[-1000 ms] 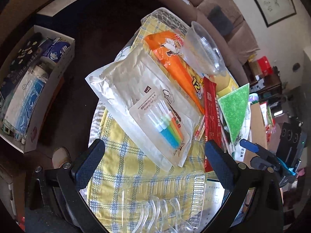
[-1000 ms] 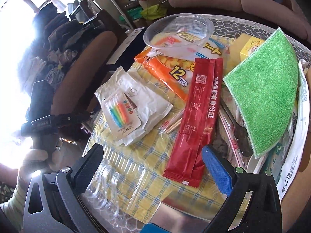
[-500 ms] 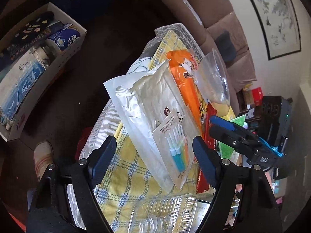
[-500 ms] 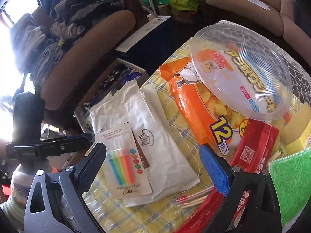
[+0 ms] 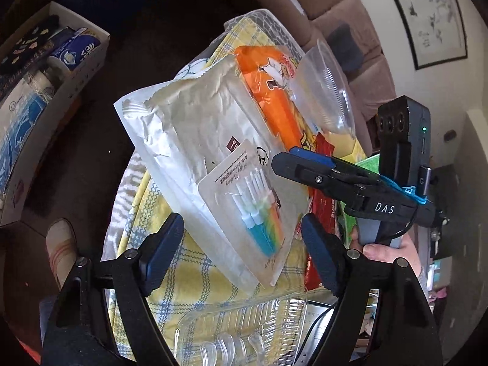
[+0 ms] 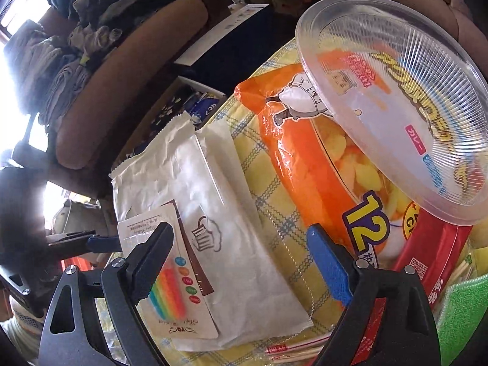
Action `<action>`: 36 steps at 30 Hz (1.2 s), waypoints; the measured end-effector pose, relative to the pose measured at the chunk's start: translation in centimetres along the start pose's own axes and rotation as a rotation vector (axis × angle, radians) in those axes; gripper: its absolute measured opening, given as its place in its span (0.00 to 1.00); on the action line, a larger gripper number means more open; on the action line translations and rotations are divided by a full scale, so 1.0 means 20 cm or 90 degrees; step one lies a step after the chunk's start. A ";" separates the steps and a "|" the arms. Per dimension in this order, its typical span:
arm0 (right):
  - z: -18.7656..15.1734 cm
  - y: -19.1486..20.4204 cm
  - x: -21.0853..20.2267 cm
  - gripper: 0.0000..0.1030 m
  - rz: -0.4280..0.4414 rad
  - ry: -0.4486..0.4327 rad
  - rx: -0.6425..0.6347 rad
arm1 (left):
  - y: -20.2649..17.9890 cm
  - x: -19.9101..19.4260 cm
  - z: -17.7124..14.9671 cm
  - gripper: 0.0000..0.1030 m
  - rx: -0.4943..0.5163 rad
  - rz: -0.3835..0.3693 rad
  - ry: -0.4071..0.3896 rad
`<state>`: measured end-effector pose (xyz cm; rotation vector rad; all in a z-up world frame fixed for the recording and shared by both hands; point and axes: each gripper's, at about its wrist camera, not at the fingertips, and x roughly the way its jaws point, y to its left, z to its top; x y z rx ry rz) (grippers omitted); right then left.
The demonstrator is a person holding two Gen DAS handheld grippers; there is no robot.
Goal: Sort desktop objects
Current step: 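Close the right gripper on the white packet, then lift the white packet and carry it over the cardboard box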
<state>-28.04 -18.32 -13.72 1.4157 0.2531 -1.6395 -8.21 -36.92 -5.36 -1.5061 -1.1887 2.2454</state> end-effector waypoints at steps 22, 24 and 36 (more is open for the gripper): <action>-0.10 0.07 0.00 0.69 0.005 0.043 -0.005 | -0.03 0.00 0.02 0.51 0.014 -0.002 -0.025; -0.11 0.07 -0.02 0.64 0.004 0.042 -0.007 | -0.04 0.00 0.02 0.49 0.018 -0.005 -0.032; -0.11 -0.08 -0.03 0.64 0.058 0.021 0.066 | 0.07 -0.05 0.03 0.71 -0.042 -0.015 -0.049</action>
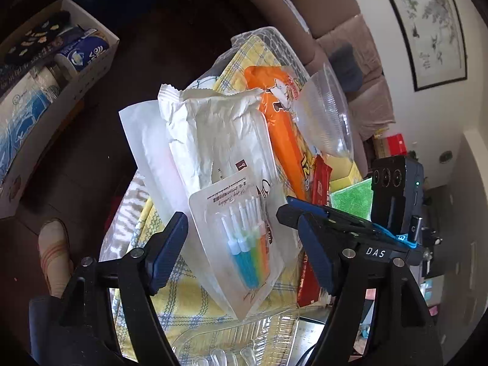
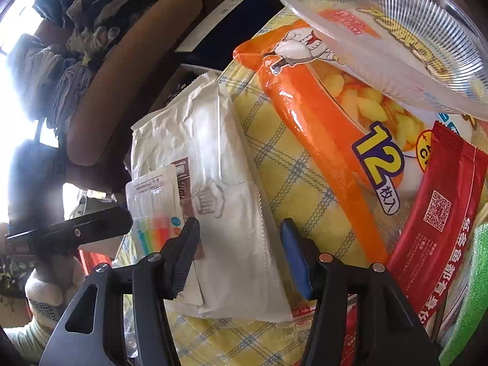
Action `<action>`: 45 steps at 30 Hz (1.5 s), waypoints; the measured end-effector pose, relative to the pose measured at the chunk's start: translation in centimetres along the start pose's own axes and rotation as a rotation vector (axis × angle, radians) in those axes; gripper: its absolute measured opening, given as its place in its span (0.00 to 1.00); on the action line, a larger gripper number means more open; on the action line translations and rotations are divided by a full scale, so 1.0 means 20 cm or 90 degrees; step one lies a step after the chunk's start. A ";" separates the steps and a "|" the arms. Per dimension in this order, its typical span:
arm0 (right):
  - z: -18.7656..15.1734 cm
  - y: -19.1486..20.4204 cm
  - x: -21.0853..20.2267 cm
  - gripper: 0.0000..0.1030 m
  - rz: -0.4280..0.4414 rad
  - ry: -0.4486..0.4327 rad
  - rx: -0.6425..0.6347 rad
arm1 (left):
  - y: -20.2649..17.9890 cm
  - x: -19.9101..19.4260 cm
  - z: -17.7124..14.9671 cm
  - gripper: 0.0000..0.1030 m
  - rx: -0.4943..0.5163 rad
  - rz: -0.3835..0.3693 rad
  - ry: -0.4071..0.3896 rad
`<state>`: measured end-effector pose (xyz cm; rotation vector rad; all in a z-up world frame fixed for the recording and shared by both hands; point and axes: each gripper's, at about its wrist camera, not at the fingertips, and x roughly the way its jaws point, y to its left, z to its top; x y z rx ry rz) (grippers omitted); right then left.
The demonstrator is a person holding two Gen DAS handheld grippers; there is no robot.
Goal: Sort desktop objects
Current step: 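Lift the white packet and carry it over the cardboard box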
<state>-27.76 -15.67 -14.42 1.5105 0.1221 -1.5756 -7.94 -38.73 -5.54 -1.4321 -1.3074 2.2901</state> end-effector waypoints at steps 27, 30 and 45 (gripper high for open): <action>-0.06 0.03 -0.35 0.48 0.011 -0.038 -0.025 | -0.42 -0.01 -0.06 0.43 0.077 -0.055 0.049; -0.07 0.00 -0.49 0.48 0.023 -0.067 -0.014 | -0.59 -0.06 -0.07 0.43 0.112 -0.051 0.052; -0.32 -0.36 -1.39 0.48 0.009 -0.191 0.075 | -1.50 0.09 -0.38 0.43 0.226 -0.041 0.133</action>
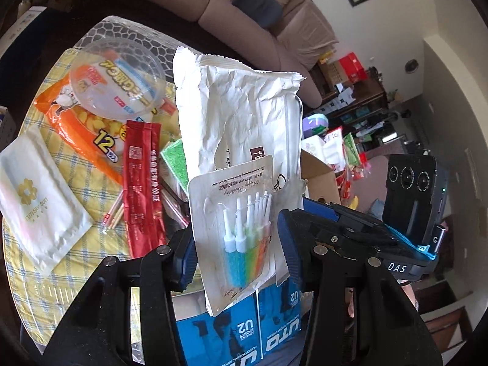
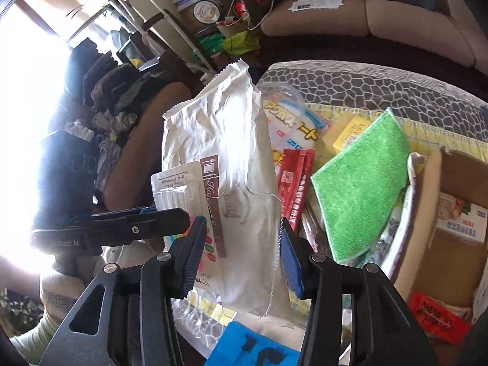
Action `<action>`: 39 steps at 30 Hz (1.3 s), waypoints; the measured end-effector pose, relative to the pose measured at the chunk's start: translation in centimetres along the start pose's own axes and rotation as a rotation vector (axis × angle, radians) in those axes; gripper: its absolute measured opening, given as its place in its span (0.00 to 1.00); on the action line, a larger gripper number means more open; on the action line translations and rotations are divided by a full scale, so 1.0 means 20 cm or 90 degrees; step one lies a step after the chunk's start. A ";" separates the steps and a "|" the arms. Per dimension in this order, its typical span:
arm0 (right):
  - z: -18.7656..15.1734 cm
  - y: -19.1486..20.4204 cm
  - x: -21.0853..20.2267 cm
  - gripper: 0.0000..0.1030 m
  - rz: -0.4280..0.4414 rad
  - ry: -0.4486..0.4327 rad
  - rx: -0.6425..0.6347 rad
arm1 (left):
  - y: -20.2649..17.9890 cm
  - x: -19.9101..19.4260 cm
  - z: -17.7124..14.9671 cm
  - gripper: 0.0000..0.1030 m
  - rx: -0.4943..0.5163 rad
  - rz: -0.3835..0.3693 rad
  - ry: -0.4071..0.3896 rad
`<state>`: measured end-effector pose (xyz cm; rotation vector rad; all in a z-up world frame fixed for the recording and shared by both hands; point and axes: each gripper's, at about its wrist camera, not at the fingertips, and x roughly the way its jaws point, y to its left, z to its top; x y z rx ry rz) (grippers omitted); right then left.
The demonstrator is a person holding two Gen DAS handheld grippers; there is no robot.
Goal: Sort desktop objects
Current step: 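Lift the white packet and carry it over the cardboard box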
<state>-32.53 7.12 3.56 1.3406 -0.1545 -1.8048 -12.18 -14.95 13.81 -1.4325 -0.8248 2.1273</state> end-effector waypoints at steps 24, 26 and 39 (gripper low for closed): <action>-0.21 -1.26 -0.51 0.51 -0.093 0.015 0.175 | -0.92 1.25 -0.04 0.44 0.091 0.049 0.215; -0.20 -1.32 -0.48 0.51 -0.090 0.024 0.169 | -0.89 1.31 -0.03 0.44 0.085 0.044 0.237; -0.18 -1.45 -0.36 0.51 -0.067 0.078 0.135 | -0.89 1.52 0.05 0.49 0.196 0.063 0.349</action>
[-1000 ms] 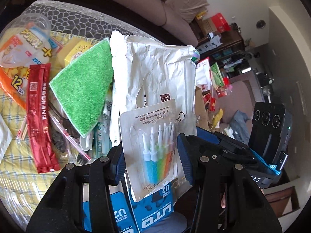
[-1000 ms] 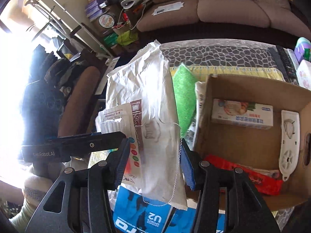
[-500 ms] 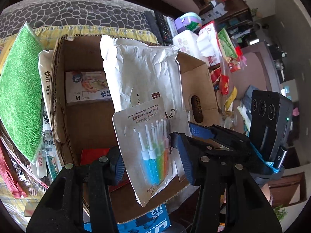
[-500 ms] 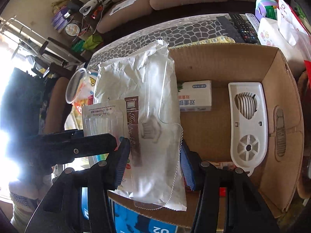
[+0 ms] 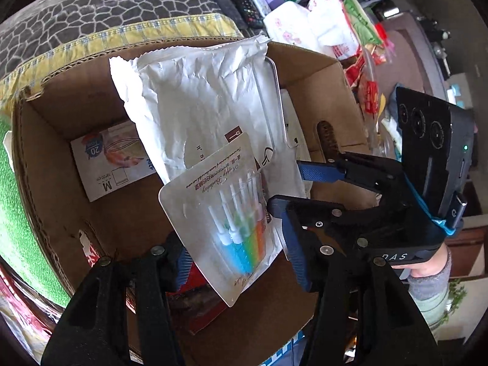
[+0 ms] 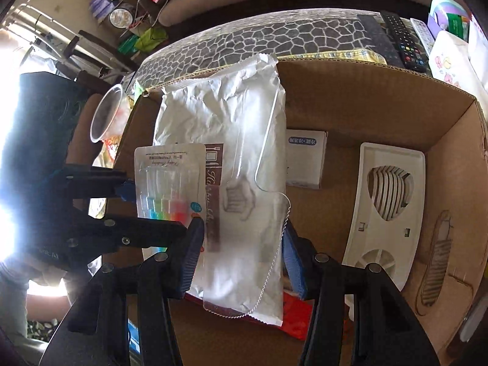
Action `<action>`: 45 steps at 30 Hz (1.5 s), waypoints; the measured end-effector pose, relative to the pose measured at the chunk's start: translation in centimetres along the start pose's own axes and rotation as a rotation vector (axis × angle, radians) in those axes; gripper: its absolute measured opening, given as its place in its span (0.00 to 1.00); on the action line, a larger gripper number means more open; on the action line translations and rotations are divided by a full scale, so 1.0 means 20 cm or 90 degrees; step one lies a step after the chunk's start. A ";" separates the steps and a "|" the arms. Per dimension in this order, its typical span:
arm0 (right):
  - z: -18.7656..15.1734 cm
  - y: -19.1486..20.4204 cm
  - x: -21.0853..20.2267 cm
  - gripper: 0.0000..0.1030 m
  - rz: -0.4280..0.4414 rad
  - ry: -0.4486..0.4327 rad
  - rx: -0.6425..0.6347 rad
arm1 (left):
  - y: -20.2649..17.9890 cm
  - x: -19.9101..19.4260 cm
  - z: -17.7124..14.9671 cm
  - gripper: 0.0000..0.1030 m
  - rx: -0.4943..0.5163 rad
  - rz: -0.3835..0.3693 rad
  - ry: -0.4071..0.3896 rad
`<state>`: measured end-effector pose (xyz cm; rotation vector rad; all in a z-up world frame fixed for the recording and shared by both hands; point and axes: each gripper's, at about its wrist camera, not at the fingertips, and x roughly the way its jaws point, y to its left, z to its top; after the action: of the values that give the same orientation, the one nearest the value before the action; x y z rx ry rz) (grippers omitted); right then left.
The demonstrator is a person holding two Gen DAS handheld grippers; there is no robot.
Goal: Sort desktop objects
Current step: 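Lift the white packet and carry it over the cardboard box, then lower the white packet into the box and open the right gripper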
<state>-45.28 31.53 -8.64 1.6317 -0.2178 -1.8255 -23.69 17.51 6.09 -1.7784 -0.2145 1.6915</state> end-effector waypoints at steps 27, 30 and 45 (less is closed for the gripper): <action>0.14 -0.08 0.06 0.53 0.018 0.091 -0.064 | 0.25 0.02 -0.28 0.58 -0.324 -0.195 -0.119; 0.16 -0.07 0.10 0.55 0.027 0.092 -0.078 | 0.24 0.09 -0.35 0.71 -0.384 -0.261 -0.125; 0.14 0.05 0.37 0.52 0.056 0.156 -0.164 | 0.13 0.30 -0.44 0.92 -0.421 -0.308 -0.111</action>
<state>-47.51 25.75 -13.57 1.6154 0.0522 -1.5032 -15.41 15.72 -0.89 -1.8007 -1.2964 1.4982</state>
